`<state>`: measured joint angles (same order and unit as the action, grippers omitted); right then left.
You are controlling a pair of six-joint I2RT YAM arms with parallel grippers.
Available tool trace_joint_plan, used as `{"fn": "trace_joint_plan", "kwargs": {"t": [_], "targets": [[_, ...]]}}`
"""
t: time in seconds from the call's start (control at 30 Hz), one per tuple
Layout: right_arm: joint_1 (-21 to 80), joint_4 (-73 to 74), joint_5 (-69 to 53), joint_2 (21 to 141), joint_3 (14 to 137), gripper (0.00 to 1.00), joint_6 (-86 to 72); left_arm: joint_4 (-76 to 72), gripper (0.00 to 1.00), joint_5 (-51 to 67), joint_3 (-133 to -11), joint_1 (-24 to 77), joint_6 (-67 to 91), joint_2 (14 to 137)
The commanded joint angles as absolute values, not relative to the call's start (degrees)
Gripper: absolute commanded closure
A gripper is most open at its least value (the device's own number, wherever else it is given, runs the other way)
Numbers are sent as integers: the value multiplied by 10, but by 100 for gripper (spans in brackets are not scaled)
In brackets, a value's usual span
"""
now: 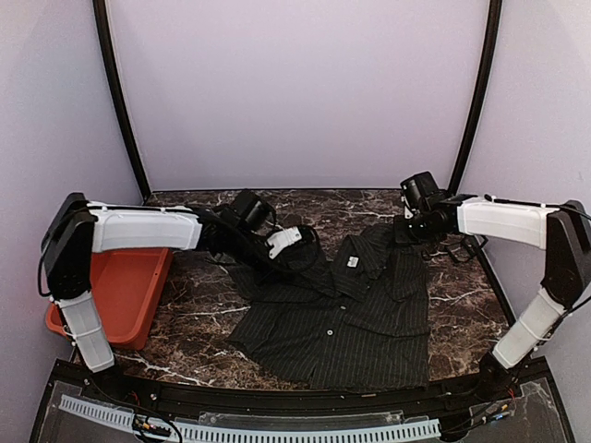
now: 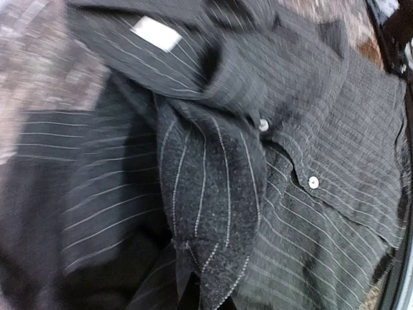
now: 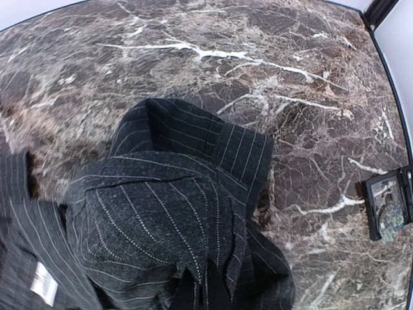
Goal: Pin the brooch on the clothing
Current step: Smooth out the clothing with brooches at the center of the board.
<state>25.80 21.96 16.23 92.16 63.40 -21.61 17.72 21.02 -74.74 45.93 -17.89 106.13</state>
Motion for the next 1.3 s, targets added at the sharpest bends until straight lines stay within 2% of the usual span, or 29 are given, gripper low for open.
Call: {"fn": "trace_joint_plan", "kwargs": {"t": [0.0, 0.17, 0.27, 0.4, 0.63, 0.73, 0.87, 0.97, 1.1, 1.17, 1.2, 1.27], "targets": [[255, 137, 108, 831, 570, 100, -154, 209, 99, 144, -732, 427, -164, 862], [256, 86, 58, 777, 539, 100, -119, 250, 99, 74, -731, 406, -151, 776], [256, 111, 71, 835, 574, 100, -117, 269, 99, 53, -726, 365, -112, 789], [255, 172, 92, 979, 677, 100, -134, 283, 99, 10, -737, 318, -81, 868], [257, 221, 97, 1170, 876, 100, -158, 326, 99, -38, -896, 269, -54, 1099], [257, 241, 100, 1222, 932, 100, -151, 317, 99, -29, -941, 260, -48, 1156], [259, 238, 66, 1237, 945, 100, -126, 275, 99, 54, -931, 252, -61, 1150], [248, 231, 75, 1240, 930, 100, -144, 255, 99, 19, -914, 239, -50, 1151], [241, 376, 125, 1344, 1071, 100, -157, 314, 99, -20, -982, 223, -22, 1225], [243, 399, 132, 1355, 1088, 100, -158, 326, 99, -39, -986, 222, -14, 1251], [244, 391, 131, 1347, 1071, 98, -157, 327, 99, -43, -984, 222, -11, 1259], [246, 364, 119, 1316, 1026, 87, -157, 324, 99, -49, -971, 221, -4, 1261]]}}
